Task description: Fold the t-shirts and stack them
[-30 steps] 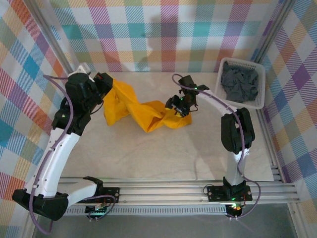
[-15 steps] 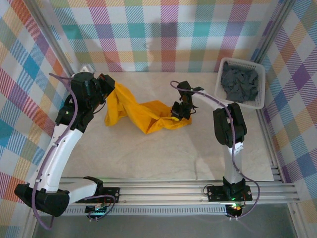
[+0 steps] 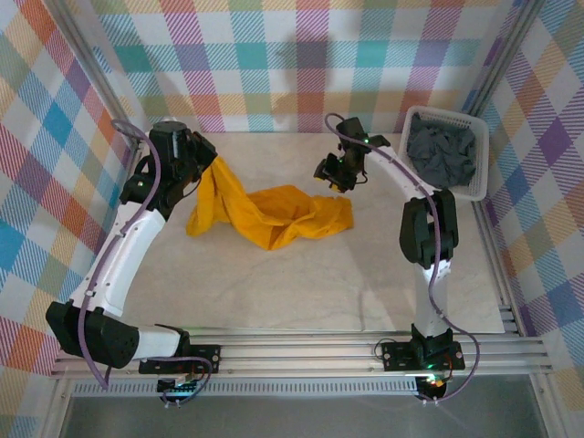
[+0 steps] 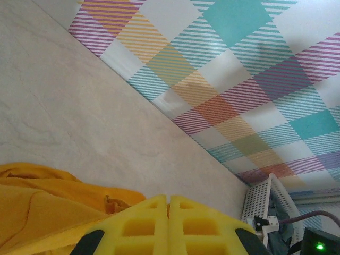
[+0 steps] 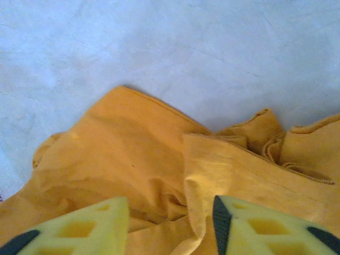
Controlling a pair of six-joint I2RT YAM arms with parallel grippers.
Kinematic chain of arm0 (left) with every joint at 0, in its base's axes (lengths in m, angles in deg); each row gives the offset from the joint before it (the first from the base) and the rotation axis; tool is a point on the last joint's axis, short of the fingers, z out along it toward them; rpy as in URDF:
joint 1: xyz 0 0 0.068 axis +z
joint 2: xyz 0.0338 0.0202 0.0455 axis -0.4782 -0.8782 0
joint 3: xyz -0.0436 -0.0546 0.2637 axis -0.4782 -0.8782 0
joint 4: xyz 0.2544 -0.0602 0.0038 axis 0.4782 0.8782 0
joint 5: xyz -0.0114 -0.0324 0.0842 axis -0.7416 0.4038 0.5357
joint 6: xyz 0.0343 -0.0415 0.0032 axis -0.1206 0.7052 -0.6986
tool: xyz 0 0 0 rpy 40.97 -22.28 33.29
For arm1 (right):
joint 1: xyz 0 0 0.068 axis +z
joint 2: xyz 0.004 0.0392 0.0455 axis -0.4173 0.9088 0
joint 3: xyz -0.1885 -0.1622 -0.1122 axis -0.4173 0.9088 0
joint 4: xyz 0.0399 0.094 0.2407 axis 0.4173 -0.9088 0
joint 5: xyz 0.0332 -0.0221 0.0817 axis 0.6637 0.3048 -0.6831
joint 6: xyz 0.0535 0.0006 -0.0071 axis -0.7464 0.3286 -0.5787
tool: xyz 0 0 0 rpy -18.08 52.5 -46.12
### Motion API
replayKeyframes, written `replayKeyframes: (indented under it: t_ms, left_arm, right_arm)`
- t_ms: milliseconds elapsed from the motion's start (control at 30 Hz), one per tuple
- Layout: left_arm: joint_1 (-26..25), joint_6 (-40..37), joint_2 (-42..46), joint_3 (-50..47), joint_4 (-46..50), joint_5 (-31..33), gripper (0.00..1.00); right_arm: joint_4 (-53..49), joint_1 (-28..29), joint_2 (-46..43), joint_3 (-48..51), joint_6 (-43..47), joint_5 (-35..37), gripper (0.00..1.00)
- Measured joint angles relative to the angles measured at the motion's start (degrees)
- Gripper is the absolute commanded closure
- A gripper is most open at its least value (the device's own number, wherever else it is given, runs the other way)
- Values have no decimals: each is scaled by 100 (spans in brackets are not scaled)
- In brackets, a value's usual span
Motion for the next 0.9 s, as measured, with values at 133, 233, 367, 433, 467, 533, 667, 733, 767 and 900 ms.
replayKeyframes:
  t_ms: [133, 233, 367, 433, 467, 533, 667, 733, 767, 900]
  left_arm:
    - [0, 2, 7, 2, -9, -13, 100]
    - [0, 2, 15, -2, -7, -15, 100]
    - [0, 4, 85, -103, -2, -15, 100]
    - [0, 4, 136, -170, 9, -15, 100]
    - [0, 4, 151, -184, 24, -15, 100]
    - [0, 2, 181, -197, 61, -13, 100]
    - [0, -2, 203, -205, 98, -9, 100]
    - [17, -2, 201, -205, 118, -7, 100]
    - [31, -2, 197, -205, 129, -7, 100]
    - [315, 2, -157, 101, 240, -28, 100]
  right_arm:
    - [-122, 175, 238, -13, 20, 50, 47]
    - [-254, 330, 586, -15, 70, 109, 47]
    - [-374, 457, 896, 20, 179, 192, 62]
    - [-400, 503, 951, 20, 214, 203, 84]
    - [-400, 505, 957, 20, 216, 225, 91]
    - [-402, 498, 957, 13, 232, 313, 100]
    - [-400, 448, 922, -4, 232, 555, 100]
    - [-396, 393, 817, -4, 236, 675, 100]
    - [-396, 363, 752, -4, 243, 713, 100]
    - [-389, 131, 417, -341, 313, 772, 100]
